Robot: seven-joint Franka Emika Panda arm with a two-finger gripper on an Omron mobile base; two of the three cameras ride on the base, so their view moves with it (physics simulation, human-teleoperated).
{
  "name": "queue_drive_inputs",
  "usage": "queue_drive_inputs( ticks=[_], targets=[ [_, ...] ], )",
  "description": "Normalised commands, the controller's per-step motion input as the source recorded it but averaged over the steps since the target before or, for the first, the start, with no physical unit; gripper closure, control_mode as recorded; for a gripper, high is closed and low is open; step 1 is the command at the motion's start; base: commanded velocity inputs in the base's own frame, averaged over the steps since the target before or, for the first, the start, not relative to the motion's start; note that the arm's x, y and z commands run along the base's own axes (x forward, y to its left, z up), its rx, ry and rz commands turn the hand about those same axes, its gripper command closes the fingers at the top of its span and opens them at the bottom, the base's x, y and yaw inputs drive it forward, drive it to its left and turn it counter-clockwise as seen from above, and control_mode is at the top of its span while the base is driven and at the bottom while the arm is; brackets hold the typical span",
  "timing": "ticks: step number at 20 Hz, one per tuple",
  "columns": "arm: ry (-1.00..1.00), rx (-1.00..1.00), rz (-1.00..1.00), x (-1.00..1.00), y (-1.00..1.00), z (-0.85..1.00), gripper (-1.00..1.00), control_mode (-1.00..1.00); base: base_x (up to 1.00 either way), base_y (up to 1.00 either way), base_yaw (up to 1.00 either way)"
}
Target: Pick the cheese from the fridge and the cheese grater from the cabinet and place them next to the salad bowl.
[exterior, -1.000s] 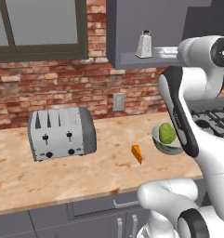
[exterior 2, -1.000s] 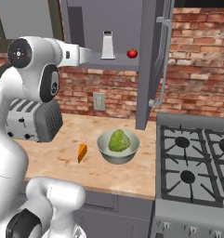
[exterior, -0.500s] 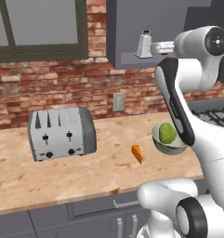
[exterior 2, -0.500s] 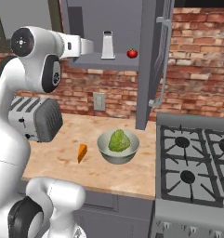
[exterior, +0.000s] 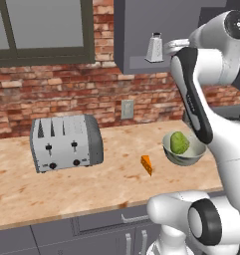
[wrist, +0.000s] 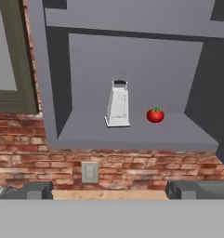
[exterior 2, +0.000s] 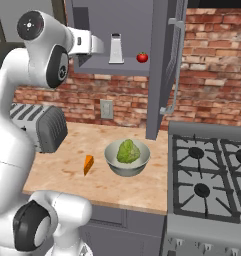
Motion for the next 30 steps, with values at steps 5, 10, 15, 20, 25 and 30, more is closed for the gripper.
queue_drive_inputs(
  ticks=[5,10,15,20,25,30],
  targets=[
    [-0.24,0.03,0.00,0.00,-0.22,0.00,-1.00,-1.00,0.00,0.00,0.00],
    [-0.25,0.02,0.00,0.01,-0.07,0.00,-1.00,-1.00,0.00,0.00,0.00],
    [-0.06,0.01,0.00,0.13,0.00,0.07,-1.00,-1.00,0.00,0.00,0.00],
    [0.12,0.00,0.00,0.27,0.00,0.20,-1.00,-1.00,0.00,0.00,0.00],
    [0.13,0.00,0.00,0.38,0.00,0.06,-1.00,-1.00,0.00,0.00,0.00],
    [-0.02,0.00,0.00,0.12,0.00,-0.06,-1.00,-1.00,0.00,0.00,0.00]
  ],
)
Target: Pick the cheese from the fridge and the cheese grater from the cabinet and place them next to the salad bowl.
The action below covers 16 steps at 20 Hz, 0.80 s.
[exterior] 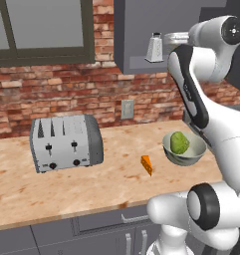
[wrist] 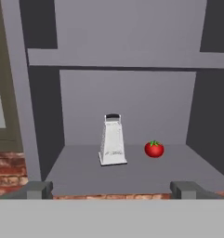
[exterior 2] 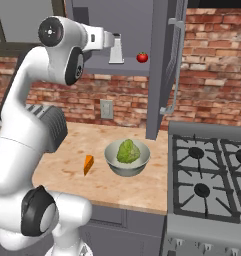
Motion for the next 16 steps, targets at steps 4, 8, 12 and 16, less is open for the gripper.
queue_drive_inputs(
  ticks=[4,8,12,16],
  targets=[
    [-0.02,0.00,0.00,0.21,0.00,-0.12,-1.00,-1.00,0.00,0.00,0.00],
    [0.00,0.00,0.00,0.48,0.00,0.00,-1.00,-1.00,0.00,0.00,0.00],
    [0.01,0.00,0.00,0.51,0.00,-0.08,-1.00,-1.00,0.00,0.00,0.00],
    [0.16,0.00,0.00,0.24,0.00,-0.21,-1.00,-1.00,0.00,0.00,0.00]
  ],
)
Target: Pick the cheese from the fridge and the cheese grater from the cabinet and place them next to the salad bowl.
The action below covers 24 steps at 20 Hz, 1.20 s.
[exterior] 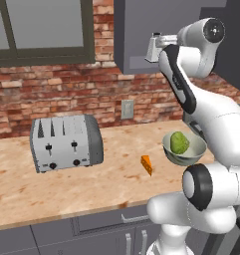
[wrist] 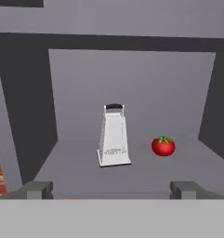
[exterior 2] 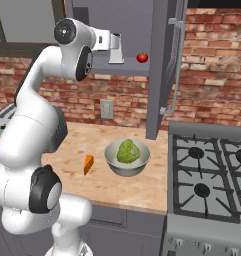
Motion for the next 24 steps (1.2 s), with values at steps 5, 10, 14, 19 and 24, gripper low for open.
queue_drive_inputs(
  ticks=[5,10,14,19,24],
  targets=[
    [0.15,0.00,0.00,0.17,-0.01,-0.25,-1.00,-1.00,0.00,0.00,0.00],
    [0.00,0.00,0.00,0.26,-0.02,-0.02,-1.00,-1.00,0.00,0.00,0.00],
    [0.00,0.00,0.00,0.44,0.00,-0.29,-1.00,-1.00,0.00,0.00,0.00],
    [0.00,0.00,0.00,0.45,0.00,-0.21,-1.00,-1.00,0.00,0.00,0.00],
    [-0.01,0.00,0.00,0.43,-0.04,-0.13,-1.00,-1.00,0.00,0.00,0.00]
  ],
)
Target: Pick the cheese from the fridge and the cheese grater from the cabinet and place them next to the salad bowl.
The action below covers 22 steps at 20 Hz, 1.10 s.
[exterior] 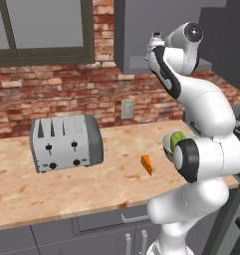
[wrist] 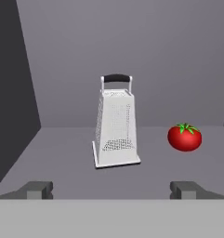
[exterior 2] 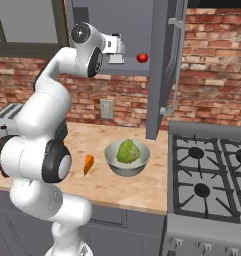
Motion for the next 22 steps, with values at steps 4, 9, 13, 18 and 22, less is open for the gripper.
queue_drive_inputs(
  ticks=[4,9,13,18,22],
  targets=[
    [0.00,0.00,0.00,0.49,-0.08,-0.06,-1.00,-1.00,0.00,0.00,0.00],
    [0.00,0.01,0.00,0.47,-0.12,-0.03,-1.00,-1.00,0.00,0.00,0.00],
    [0.00,0.02,0.00,0.38,-0.09,0.00,-1.00,-1.00,0.00,0.00,0.00],
    [0.00,0.02,0.00,0.24,0.00,-0.01,-1.00,-1.00,0.00,0.00,0.00],
    [0.00,0.00,0.00,0.33,0.00,-0.06,-1.00,-1.00,0.00,0.00,0.00]
  ],
)
